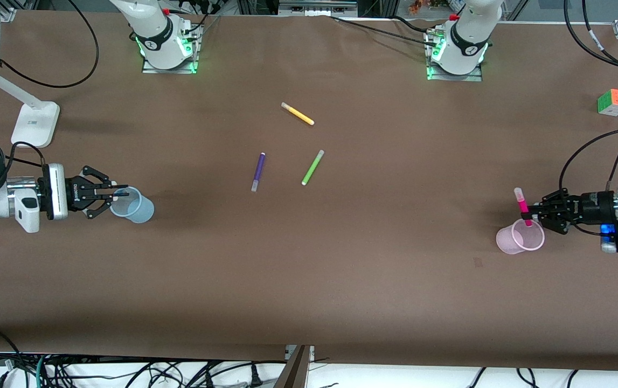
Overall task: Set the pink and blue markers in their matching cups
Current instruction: 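Lower the markers into the cups and open both grippers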
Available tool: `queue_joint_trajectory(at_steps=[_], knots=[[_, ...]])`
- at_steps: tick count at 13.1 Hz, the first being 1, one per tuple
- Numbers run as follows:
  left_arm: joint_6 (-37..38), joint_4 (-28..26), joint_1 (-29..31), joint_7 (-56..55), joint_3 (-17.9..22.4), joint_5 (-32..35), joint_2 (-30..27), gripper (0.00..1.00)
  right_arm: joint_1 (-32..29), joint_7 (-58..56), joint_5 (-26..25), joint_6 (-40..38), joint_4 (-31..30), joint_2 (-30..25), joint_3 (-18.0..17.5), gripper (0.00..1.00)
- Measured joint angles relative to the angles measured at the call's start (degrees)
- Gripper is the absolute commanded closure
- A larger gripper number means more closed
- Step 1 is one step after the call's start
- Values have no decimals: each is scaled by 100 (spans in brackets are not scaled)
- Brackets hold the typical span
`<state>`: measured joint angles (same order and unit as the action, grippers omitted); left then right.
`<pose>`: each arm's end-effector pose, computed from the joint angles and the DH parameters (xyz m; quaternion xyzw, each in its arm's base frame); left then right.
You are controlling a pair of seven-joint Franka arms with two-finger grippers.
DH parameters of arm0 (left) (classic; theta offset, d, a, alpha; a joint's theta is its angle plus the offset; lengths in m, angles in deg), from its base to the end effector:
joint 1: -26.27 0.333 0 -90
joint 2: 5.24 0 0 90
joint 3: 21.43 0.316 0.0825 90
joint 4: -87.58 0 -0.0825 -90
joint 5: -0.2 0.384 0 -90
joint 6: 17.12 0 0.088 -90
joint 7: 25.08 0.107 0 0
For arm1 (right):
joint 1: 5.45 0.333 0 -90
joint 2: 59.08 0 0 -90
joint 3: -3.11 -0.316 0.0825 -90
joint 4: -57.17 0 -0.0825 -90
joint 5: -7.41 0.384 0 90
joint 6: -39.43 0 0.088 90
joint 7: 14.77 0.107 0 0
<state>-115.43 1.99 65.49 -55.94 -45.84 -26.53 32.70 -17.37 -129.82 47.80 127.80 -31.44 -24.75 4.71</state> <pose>0.6457 0.1749 0.3040 0.8085 0.4384 -0.2319 0.3168 0.6385 -0.0781 0.2907 -0.6407 -0.6374 -0.1715 0.3921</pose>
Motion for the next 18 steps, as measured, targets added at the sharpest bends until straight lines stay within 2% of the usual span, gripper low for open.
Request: queue_joint_trajectory(at_steps=[4, 5, 6, 7, 12, 16, 18], knots=[[-4, 6, 141, 108, -3, 0, 190, 100, -45, -171, 110, -3, 0, 166, 0, 96], [-11, 30, 141, 121, -5, 0, 239, 100, -54, -180, 128, -3, 0, 176, 0, 81], [-20, 65, 142, 165, -5, 0, 291, 100, -58, -182, 146, -3, 0, 184, -1, 4], [-24, 107, 142, 260, -5, 0, 341, 100, -58, -180, 157, -3, 0, 190, -1, 0], [-50, 421, 168, 718, 64, 0, 659, 100, -60, 507, 191, -4, 51, 184, -4, 0], [-92, 572, 171, 773, 62, 0, 921, 100, -50, 2046, 167, -7, 220, -31, -43, 0], [-132, 590, 171, 786, 62, 0, 1028, 100, -23, 3053, -41, -11, 300, -235, -84, 0]])
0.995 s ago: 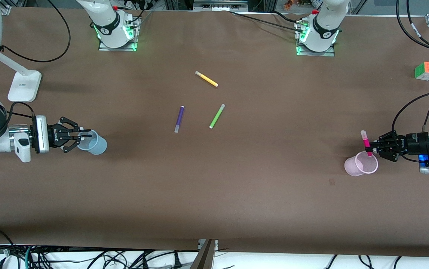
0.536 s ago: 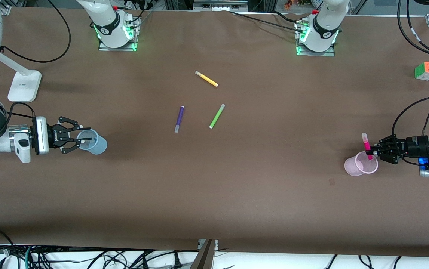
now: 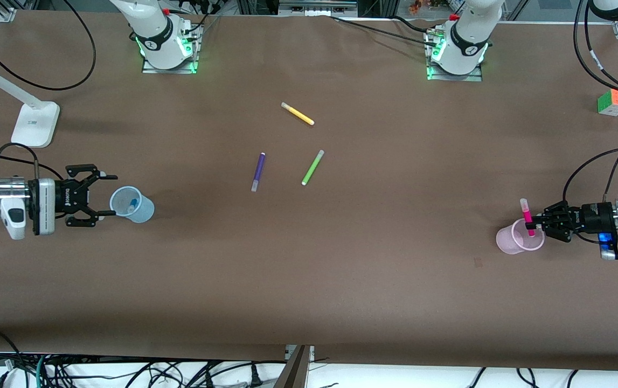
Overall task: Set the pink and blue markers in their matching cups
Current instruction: 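Lower the markers into the cups and open both grippers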
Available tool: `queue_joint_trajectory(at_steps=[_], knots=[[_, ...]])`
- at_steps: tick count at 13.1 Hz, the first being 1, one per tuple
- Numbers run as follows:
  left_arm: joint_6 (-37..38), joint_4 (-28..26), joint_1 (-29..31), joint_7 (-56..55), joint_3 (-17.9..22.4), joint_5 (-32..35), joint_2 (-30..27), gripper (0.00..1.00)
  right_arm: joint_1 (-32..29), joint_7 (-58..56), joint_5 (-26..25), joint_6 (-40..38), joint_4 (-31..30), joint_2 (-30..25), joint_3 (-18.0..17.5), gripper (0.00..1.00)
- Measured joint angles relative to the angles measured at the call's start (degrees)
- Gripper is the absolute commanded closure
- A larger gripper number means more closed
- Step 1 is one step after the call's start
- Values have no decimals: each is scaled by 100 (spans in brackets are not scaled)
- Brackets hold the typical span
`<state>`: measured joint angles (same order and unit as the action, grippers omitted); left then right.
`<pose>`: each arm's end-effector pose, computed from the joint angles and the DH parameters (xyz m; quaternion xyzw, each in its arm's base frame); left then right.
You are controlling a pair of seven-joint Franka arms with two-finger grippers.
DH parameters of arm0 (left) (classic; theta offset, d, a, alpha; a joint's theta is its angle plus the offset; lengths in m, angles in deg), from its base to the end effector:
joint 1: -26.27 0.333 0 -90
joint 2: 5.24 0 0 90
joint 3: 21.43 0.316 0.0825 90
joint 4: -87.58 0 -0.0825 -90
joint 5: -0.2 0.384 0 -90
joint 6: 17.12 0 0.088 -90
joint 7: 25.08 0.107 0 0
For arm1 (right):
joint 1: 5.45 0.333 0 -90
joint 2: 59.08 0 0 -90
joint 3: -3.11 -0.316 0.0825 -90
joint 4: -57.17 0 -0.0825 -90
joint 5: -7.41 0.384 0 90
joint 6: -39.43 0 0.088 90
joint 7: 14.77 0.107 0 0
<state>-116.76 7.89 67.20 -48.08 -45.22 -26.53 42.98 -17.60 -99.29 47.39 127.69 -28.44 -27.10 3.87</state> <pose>0.6524 0.2157 0.2309 0.8061 0.4148 -0.2227 0.3585 0.6515 -0.0757 0.3385 -0.7830 -0.4707 -0.0908 0.3964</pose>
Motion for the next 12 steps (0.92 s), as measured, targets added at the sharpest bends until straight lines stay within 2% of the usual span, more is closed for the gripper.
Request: queue_joint_trajectory(at_steps=[1, 2, 4, 6, 9, 12], knots=[[-10, 10, 0, 4, -2, 0, 30, 100, 43, 536, -161, -1, 91, -73, -4, 0], [-13, 19, 0, 6, -3, 0, 41, 82, 101, 1091, -324, -21, 219, -128, -11, 0], [-13, 33, 0, 11, -5, 0, 42, 64, 227, 2214, -607, -205, 516, -167, -25, 0], [-13, 43, 0, 107, -8, 0, 42, 28, 439, 3360, -1066, -415, 877, -189, -39, 0], [-13, 51, 0, 220, -7, 0, 42, 29, 886, 4932, -1782, -572, 1145, -477, -56, 0], [-15, 149, 0, 231, -14, 0, 42, 30, 1246, 6489, -2187, -614, 1154, -825, -61, 0]])
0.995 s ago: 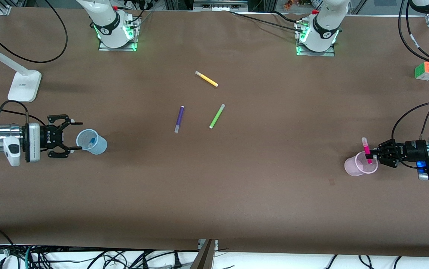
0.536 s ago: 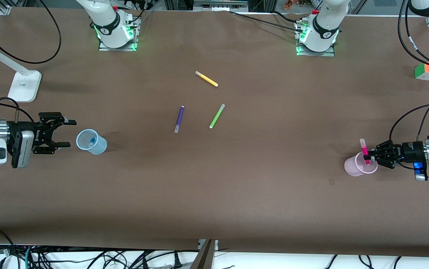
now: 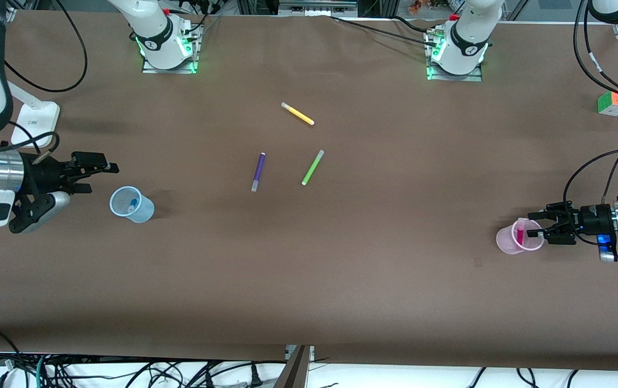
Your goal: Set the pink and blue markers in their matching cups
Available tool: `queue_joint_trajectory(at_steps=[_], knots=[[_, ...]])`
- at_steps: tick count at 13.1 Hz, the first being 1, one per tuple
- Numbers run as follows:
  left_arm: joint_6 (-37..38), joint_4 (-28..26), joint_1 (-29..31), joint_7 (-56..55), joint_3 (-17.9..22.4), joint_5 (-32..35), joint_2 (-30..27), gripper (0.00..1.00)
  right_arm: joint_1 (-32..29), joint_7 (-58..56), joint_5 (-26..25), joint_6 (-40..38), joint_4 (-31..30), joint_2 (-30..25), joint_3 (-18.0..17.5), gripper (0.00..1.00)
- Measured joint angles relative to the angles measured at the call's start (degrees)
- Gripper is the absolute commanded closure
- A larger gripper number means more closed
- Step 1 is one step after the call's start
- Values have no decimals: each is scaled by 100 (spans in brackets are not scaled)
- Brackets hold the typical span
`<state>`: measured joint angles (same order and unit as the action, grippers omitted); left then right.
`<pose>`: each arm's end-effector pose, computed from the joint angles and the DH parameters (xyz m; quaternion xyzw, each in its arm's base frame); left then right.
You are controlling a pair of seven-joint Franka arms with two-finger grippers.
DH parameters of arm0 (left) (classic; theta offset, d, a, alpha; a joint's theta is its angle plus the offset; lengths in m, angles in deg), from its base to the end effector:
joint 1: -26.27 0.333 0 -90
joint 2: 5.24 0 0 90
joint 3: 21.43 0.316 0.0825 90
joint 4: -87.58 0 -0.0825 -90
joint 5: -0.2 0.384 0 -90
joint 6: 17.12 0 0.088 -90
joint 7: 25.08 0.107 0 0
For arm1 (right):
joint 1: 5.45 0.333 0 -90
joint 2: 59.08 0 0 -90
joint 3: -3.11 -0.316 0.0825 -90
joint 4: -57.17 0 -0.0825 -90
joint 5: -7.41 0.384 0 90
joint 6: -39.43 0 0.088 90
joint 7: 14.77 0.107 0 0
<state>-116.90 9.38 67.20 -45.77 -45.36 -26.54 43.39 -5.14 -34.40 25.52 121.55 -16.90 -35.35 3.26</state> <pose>0.6578 0.2201 0.2368 0.8158 0.3986 -0.2049 0.3654 0.6508 0.0388 0.4977 -0.9638 -0.1683 0.1063 0.1774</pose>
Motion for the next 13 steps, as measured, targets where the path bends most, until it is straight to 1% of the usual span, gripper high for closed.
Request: queue_joint_trajectory(at_steps=[2, 4, 6, 7, 8, 9, 11, 13], knots=[[64, 242, -7, 5, -33, 104, -32, 30, 186, 972, -201, -88, 0, -140, -1, 0], [232, 399, -78, -9, -140, 536, -191, 28, 347, 2105, -338, -99, 0, -256, -2, 0], [476, 474, -398, -127, -215, 1027, -630, 25, 410, 2904, -498, -162, 0, -364, -1, 0], [649, 484, -626, -275, -225, 1233, -938, 25, 476, 3148, -732, -280, 0, -393, -3, 0], [837, 490, -857, -418, -227, 1427, -1261, 22, 578, 3281, -1011, -364, 0, -402, -4, 0], [1013, 489, -1076, -525, -228, 1628, -1570, 22, 682, 3352, -1228, -410, -5, -400, -5, 0], [1292, 477, -1438, -608, -223, 1957, -2078, 21, 774, 3406, -1442, -478, -9, -396, -3, 0], [1435, 462, -1732, -613, -218, 2145, -2403, 20, 767, 3406, -1674, -486, -9, -398, 32, 0]])
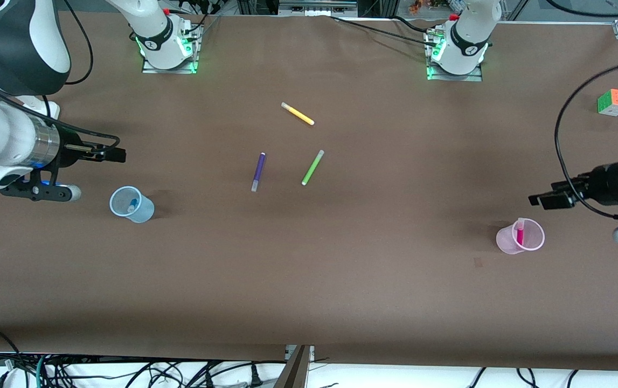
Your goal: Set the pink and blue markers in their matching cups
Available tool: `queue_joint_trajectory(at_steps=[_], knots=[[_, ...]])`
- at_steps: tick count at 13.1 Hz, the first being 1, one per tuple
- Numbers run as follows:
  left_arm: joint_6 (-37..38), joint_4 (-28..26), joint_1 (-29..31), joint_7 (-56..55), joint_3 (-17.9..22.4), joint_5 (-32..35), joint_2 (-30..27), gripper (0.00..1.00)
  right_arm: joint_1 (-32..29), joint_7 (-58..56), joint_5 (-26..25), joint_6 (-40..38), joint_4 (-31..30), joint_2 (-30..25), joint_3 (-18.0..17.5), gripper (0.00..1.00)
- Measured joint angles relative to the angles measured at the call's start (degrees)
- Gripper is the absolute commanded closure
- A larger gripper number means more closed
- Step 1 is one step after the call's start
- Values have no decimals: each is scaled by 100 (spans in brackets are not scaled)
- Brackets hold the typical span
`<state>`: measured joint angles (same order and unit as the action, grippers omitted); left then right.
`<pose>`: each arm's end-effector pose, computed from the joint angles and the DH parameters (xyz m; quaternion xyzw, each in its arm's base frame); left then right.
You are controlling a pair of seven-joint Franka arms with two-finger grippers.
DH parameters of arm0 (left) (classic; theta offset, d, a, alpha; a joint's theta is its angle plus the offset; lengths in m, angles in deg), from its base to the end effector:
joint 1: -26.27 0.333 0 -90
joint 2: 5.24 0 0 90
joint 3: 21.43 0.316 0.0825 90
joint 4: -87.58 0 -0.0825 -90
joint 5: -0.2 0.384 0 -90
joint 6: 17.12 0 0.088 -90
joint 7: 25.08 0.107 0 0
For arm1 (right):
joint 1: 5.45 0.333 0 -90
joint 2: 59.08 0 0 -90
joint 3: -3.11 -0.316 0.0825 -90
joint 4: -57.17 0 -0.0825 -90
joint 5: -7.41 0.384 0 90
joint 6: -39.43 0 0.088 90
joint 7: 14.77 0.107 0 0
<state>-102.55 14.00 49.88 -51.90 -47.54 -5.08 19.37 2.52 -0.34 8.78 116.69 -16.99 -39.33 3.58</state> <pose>0.6542 0.0185 0.5143 0.9620 0.2177 -0.1209 0.1121 0.6210 0.0856 0.5310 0.9877 -0.0588 -0.1441 0.0172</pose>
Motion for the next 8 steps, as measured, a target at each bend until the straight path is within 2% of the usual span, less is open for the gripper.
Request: queue_joint_trajectory(at_steps=[2, 3, 4, 8], knots=[[33, -11, -352, 0, 1, 200, -149, 20, -73, 0, -153, 15, -14, -18, 40, 0], [69, -16, -574, 0, -3, 386, -178, 13, -139, 0, -164, 94, -92, -69, 53, 0], [147, -17, -820, -5, -5, 595, -200, 0, -201, 0, -166, 262, -263, -183, 60, 0], [296, -20, -1518, -83, -4, 901, -375, 0, -498, 0, -180, 904, -1141, -1022, 63, 0]])
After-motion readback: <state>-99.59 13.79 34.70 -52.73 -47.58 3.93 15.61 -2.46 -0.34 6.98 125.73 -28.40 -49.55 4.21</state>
